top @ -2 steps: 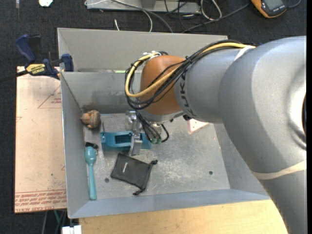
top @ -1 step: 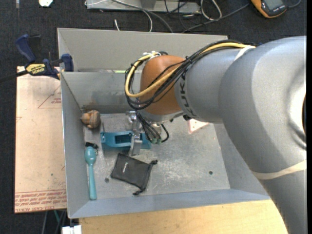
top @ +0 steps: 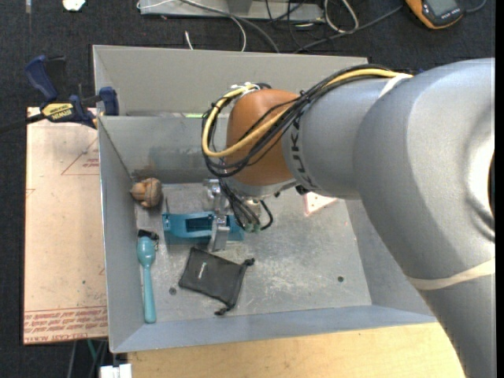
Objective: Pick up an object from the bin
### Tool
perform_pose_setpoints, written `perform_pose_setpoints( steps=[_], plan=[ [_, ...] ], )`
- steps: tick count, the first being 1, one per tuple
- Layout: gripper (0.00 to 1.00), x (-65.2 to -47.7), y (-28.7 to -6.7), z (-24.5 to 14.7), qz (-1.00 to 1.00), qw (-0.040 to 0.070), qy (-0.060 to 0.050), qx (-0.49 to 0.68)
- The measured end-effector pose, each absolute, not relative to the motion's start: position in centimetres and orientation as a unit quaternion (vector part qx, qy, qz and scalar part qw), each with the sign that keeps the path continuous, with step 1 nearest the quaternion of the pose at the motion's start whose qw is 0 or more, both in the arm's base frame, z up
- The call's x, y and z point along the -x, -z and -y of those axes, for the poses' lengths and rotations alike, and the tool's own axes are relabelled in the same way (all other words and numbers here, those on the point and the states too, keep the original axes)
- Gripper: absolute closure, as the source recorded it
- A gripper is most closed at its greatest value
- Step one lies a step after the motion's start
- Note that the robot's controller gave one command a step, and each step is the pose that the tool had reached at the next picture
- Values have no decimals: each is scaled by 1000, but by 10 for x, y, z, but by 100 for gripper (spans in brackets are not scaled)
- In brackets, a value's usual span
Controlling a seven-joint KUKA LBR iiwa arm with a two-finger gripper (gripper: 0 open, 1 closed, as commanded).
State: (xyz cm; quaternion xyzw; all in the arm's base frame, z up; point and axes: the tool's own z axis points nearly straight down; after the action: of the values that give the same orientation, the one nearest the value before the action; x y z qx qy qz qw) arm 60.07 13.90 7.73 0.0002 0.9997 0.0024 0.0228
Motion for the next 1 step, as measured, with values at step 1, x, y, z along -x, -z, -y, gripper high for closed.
perform_pose_setpoints(
  steps=[1],
  plan=[
    [100, -601, -77, -139, -1000, 23, -2, 0]
  ],
)
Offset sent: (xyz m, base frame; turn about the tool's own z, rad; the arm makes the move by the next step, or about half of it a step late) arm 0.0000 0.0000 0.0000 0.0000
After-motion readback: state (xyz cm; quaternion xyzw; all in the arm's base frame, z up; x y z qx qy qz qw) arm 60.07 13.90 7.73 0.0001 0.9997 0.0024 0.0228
